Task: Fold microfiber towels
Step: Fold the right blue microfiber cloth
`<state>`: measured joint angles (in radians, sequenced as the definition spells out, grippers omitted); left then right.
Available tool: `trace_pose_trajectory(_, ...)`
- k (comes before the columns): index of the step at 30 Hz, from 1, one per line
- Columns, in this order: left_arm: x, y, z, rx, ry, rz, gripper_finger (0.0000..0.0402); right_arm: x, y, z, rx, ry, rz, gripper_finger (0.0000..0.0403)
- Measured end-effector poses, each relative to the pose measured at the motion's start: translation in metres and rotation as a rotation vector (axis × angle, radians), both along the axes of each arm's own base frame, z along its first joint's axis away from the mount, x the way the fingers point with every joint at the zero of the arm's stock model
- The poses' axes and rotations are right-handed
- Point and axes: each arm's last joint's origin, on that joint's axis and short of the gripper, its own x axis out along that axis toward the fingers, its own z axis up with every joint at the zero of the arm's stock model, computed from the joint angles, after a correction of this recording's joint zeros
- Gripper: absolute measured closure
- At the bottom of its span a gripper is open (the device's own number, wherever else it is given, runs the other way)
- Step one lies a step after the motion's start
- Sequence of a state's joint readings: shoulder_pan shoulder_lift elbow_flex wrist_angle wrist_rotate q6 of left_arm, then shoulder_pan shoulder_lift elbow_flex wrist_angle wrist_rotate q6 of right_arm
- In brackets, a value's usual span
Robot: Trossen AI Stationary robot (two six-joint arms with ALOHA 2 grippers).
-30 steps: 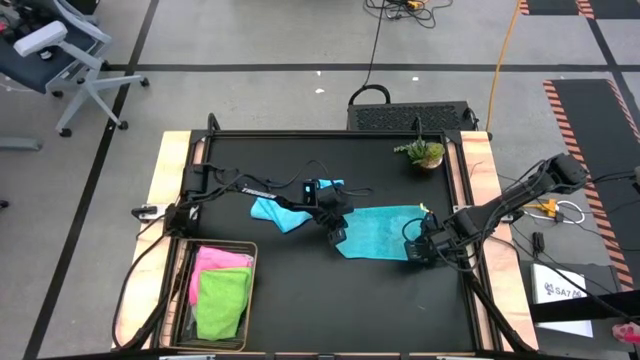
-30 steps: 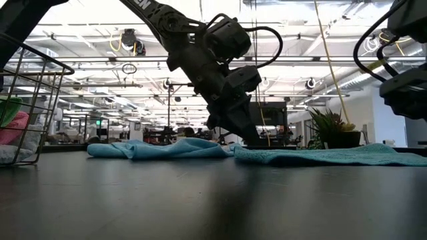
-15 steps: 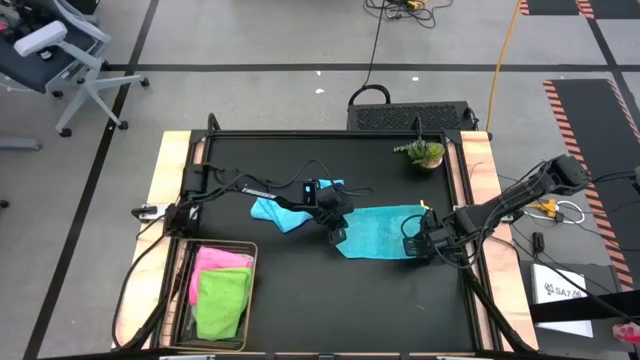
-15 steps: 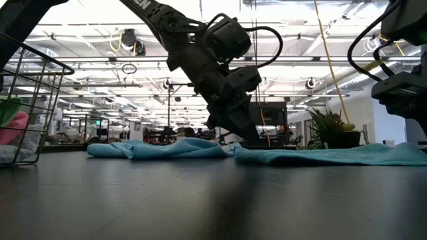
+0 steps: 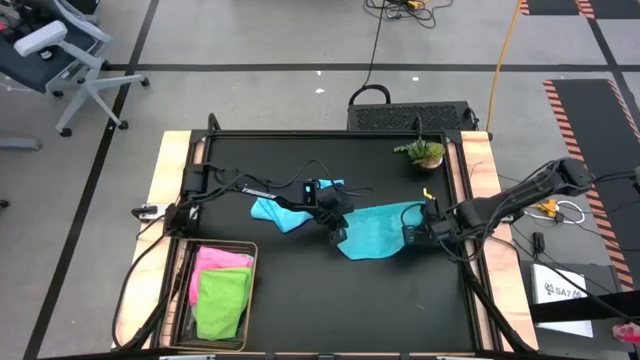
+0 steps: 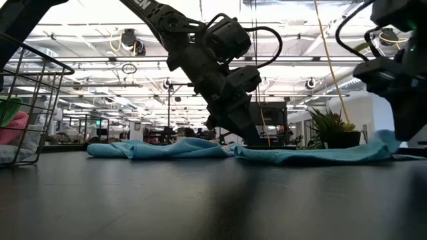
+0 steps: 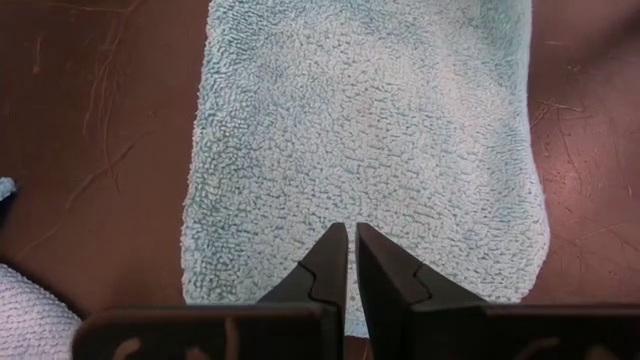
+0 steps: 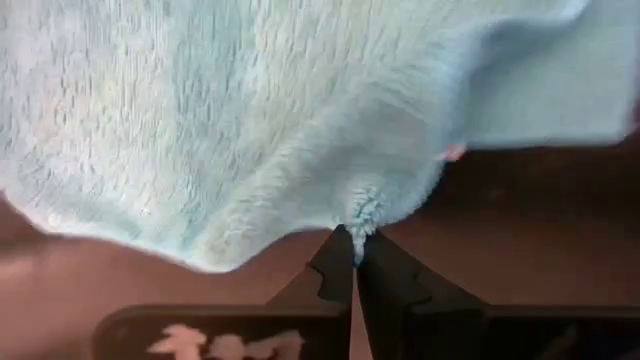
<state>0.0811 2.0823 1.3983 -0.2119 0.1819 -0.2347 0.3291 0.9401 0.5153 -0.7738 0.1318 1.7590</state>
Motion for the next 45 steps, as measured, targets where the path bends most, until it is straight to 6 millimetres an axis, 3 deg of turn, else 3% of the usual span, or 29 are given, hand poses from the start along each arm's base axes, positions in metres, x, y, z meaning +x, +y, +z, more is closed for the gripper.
trace_pose_trajectory(7,0.000,0.000,0.000,-0.006,0.001,0.007,0.0376,0.003,-0.011,0.017,-0.018,-0.048,0.033,0.0402)
trace_pose_trajectory(17,-0.001,-0.005,0.005,-0.027,-0.012,-0.031,0.0376,0.004,-0.025,0.024,-0.074,-0.074,0.079,0.0402)
trace_pose_trajectory(23,0.000,-0.034,0.010,0.141,-0.041,-0.166,0.0397,0.003,-0.029,0.026,-0.058,-0.089,0.136,0.0403)
trace_pose_trajectory(27,0.004,-0.038,0.014,0.244,-0.098,-0.194,0.0388,0.002,-0.032,0.028,-0.070,-0.101,0.169,0.0403)
trace_pose_trajectory(30,-0.001,-0.043,0.010,0.361,-0.049,-0.294,0.0391,0.001,-0.033,0.029,-0.044,-0.110,0.210,0.0403)
trace_pose_trajectory(35,-0.009,-0.070,0.005,0.500,0.020,-0.475,0.0396,0.000,-0.032,0.029,-0.041,-0.109,0.273,0.0403)
trace_pose_trajectory(39,-0.011,-0.090,0.005,0.528,0.007,-0.536,0.0368,0.000,-0.032,0.029,-0.053,-0.110,0.309,0.0403)
trace_pose_trajectory(45,-0.012,-0.106,0.006,0.585,-0.002,-0.505,0.0289,0.000,-0.032,0.029,-0.065,-0.110,0.341,0.0403)
